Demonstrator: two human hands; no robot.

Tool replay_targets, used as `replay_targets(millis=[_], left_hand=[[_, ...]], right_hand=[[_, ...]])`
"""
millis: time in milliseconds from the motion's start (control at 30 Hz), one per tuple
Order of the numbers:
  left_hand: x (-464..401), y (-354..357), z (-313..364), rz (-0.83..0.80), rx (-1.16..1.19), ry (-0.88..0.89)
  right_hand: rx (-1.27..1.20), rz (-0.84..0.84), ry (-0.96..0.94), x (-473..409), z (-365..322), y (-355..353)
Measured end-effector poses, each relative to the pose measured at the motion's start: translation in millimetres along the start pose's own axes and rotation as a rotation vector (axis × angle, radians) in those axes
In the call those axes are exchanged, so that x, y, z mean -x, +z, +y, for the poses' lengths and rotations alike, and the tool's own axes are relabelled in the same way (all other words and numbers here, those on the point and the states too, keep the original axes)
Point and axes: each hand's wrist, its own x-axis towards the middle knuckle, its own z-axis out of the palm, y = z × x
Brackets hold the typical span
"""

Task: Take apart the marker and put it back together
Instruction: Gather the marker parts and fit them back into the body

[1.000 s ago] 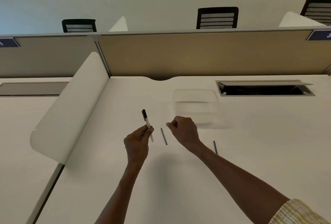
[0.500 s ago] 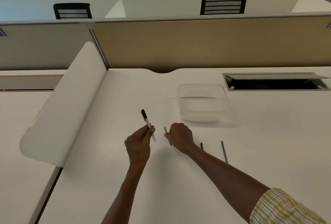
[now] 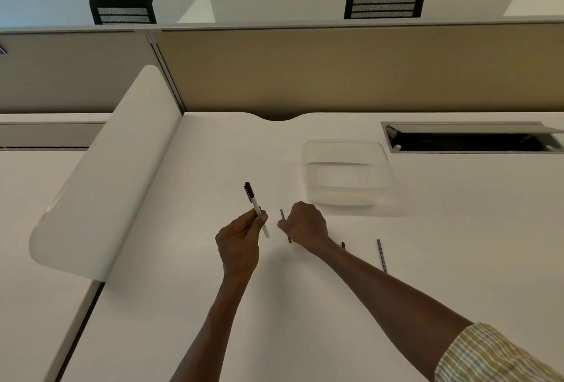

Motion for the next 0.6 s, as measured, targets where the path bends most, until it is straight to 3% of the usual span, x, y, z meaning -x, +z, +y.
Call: replay_targets(millis=[300, 467, 600], left_hand=[[4, 8, 9, -0.016, -0.006, 0.018], [4, 14, 11, -0.017, 0.027, -0.026], [3, 19, 13, -0.015, 0.039, -0.034]], right_hand=[[-0.020, 0.099, -0.142, 1, -18, -77], [0.261, 0.258, -0.315, -26, -10, -127], [0.559, 0.246, -0.380, -62, 12, -142]])
